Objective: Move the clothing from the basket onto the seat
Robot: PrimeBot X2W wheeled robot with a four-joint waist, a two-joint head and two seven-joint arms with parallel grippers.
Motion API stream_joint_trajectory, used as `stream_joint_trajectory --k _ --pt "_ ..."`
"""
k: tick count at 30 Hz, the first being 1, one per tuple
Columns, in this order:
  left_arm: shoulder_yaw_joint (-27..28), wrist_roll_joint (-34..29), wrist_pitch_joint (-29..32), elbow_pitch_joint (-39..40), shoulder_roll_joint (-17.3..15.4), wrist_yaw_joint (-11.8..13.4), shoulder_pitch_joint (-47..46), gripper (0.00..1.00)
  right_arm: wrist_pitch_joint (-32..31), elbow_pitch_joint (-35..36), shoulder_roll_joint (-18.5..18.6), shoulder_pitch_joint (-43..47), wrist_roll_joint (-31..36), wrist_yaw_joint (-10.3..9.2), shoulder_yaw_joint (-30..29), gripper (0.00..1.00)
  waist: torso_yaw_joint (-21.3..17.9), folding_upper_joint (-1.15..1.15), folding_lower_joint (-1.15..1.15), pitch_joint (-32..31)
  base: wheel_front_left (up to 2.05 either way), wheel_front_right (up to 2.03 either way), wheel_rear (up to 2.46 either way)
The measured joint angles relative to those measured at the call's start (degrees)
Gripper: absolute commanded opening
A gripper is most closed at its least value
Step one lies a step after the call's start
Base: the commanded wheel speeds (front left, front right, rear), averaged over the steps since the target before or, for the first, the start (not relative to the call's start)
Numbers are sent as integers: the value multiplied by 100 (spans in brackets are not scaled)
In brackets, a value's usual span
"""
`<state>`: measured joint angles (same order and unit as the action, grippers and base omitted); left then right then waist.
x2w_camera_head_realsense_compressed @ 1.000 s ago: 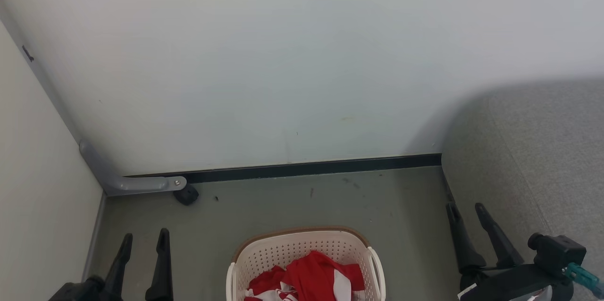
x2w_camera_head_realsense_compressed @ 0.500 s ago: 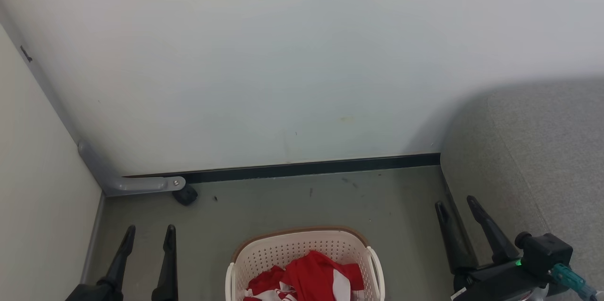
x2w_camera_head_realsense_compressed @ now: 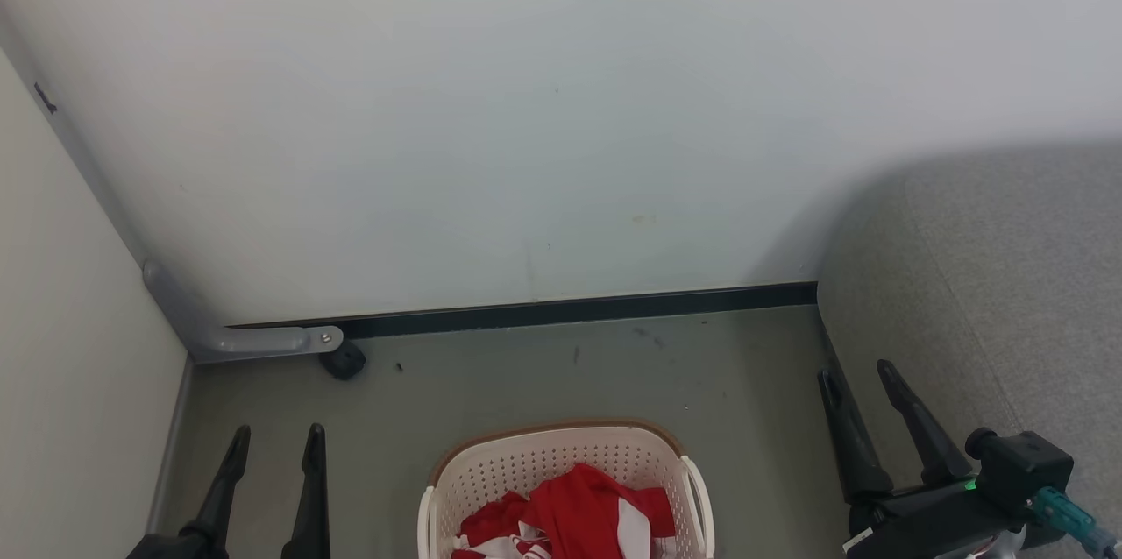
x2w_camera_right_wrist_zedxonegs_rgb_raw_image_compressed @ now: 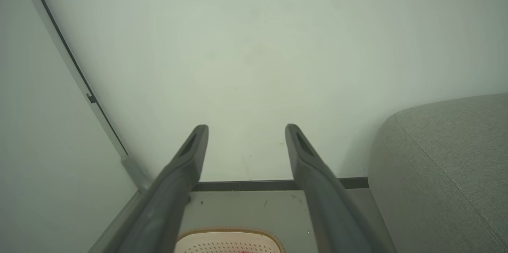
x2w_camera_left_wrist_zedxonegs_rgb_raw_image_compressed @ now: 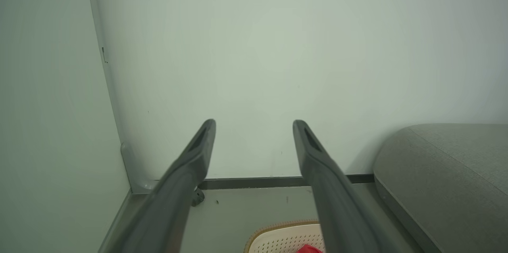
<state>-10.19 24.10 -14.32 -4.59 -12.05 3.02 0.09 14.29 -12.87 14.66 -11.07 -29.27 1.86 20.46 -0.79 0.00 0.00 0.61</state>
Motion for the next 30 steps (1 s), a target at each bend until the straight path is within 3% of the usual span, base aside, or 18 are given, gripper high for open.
stream_joint_trajectory --k 16,30 --pt "13 -2 0 -8 123 -109 19 100 1 -29 -97 23 67 92 -140 100 -27 0 0 74 0 0 0" --pt "13 54 -1 10 159 -259 -136 100 1 79 -177 19 66 168 -311 100 -140 0 0 562 0 0 0"
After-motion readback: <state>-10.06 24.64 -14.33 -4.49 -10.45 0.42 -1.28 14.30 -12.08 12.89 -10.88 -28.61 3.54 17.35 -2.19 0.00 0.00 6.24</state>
